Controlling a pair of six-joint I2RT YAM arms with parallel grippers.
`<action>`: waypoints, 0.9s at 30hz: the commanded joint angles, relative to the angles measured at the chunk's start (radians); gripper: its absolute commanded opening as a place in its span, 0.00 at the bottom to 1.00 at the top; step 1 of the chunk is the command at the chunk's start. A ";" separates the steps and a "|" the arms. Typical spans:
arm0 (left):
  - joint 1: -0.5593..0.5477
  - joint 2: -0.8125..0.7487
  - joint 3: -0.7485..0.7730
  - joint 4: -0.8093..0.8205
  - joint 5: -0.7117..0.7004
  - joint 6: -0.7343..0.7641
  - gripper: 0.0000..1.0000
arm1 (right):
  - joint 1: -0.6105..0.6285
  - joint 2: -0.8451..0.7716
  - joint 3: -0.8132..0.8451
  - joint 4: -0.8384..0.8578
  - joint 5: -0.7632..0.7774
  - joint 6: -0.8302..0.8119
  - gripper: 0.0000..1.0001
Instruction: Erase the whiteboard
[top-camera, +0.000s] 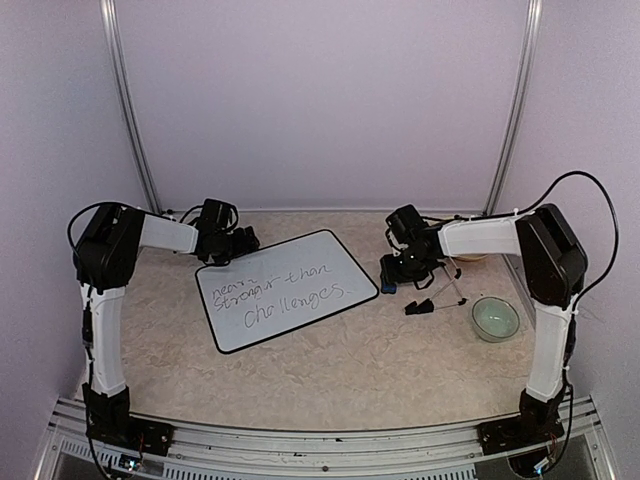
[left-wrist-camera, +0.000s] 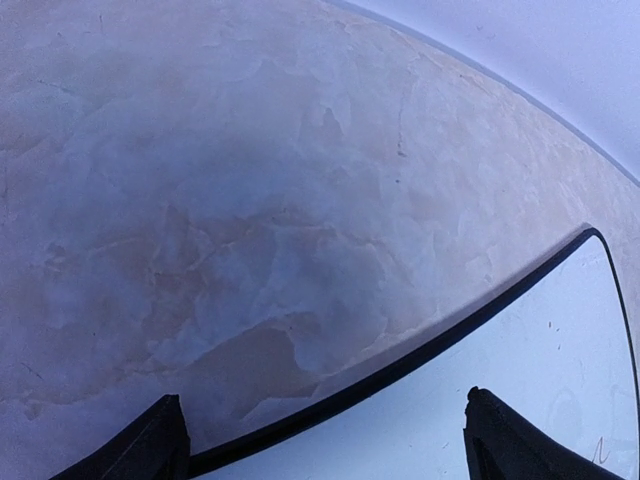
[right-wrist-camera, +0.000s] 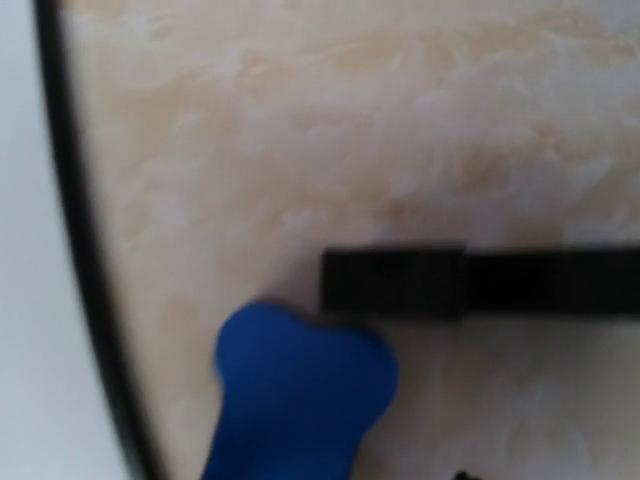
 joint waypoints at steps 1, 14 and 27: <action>-0.017 0.000 -0.064 -0.114 0.018 -0.018 0.93 | -0.014 0.050 0.058 0.022 -0.014 0.011 0.55; -0.020 -0.021 -0.086 -0.113 -0.001 -0.016 0.93 | -0.014 0.078 0.101 0.020 -0.041 0.043 0.53; -0.023 -0.023 -0.096 -0.103 -0.001 -0.024 0.93 | 0.007 0.065 0.043 0.011 -0.020 0.054 0.34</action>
